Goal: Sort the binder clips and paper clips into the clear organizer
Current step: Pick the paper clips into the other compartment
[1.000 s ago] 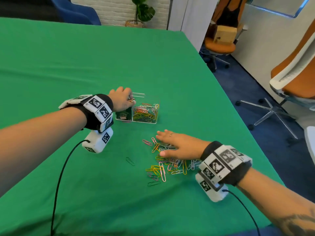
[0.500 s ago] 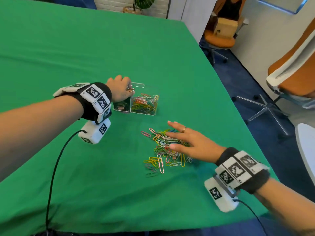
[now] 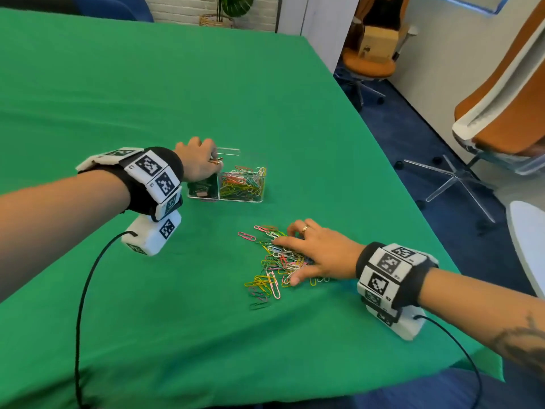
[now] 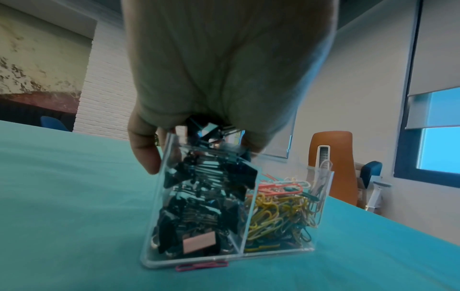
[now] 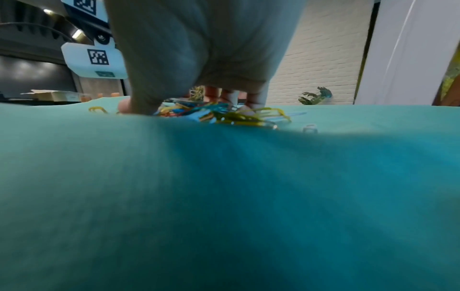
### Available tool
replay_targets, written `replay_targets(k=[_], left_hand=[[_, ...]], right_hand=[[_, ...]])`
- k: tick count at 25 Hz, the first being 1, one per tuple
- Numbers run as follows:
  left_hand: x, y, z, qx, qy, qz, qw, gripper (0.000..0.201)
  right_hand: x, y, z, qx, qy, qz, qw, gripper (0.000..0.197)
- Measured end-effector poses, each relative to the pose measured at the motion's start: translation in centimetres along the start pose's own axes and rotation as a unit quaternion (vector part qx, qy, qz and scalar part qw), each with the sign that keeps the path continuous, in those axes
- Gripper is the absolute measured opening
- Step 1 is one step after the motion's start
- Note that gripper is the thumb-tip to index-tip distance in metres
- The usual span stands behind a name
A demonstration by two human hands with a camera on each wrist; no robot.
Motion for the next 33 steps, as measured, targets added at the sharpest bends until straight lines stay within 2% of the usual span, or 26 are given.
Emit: replay_targets(k=[2, 4, 10, 12, 14, 16, 18, 22, 27, 33], left_hand=[[-0.4, -0.3, 0.1, -0.001, -0.006, -0.003, 1.000, 0.037], [-1.1, -0.6, 0.6, 0.005, -0.005, 0.005, 1.000, 0.036], [-2.6, -0.7, 1.6, 0.011, 0.006, 0.040, 0.999, 0.033], [-2.5, -0.7, 1.6, 0.009, 0.002, 0.041, 0.999, 0.033], [-2.4, -0.9, 1.5, 0.006, 0.002, 0.047, 0.999, 0.034], [-2.5, -0.9, 1.6, 0.006, 0.007, 0.054, 0.998, 0.034], [-2.4, -0.9, 1.6, 0.005, 0.008, 0.058, 0.998, 0.035], [-2.3, -0.5, 1.7, -0.002, 0.000, 0.056, 0.998, 0.035], [-2.2, -0.2, 1.9, -0.013, 0.000, 0.049, 0.999, 0.035], [-2.1, 0.1, 2.1, -0.018, 0.002, 0.052, 0.998, 0.035]], right_hand=[[-0.1, -0.3, -0.1, 0.001, 0.010, 0.022, 1.000, 0.068], [0.4, -0.5, -0.3, 0.012, -0.027, 0.030, 0.999, 0.060], [2.4, -0.6, 0.1, 0.034, -0.107, 0.026, 0.993, 0.053], [2.7, -0.7, 0.1, 0.049, -0.102, 0.030, 0.993, 0.035], [2.6, -0.6, -0.5, 0.047, -0.067, 0.044, 0.996, 0.027], [1.8, -0.8, -1.6, 0.029, 0.004, 0.077, 0.997, 0.026], [0.6, -0.7, -3.6, -0.019, 0.074, 0.108, 0.991, 0.024], [-2.6, 2.2, -9.6, -0.133, 0.066, 0.144, 0.978, 0.025], [-2.6, 8.4, -11.1, -0.091, -0.042, 0.119, 0.988, 0.027], [-2.5, 8.3, -10.6, -0.114, -0.082, 0.091, 0.986, 0.031]])
Point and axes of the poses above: each hand's wrist, its own y-axis towards the middle knuckle, its own z-axis out of the palm, x = y × z, the point moved 5 cm from there along y, towards the middle knuckle, and after that the axes turned 10 degrees about -y, right-handed, at the moved point
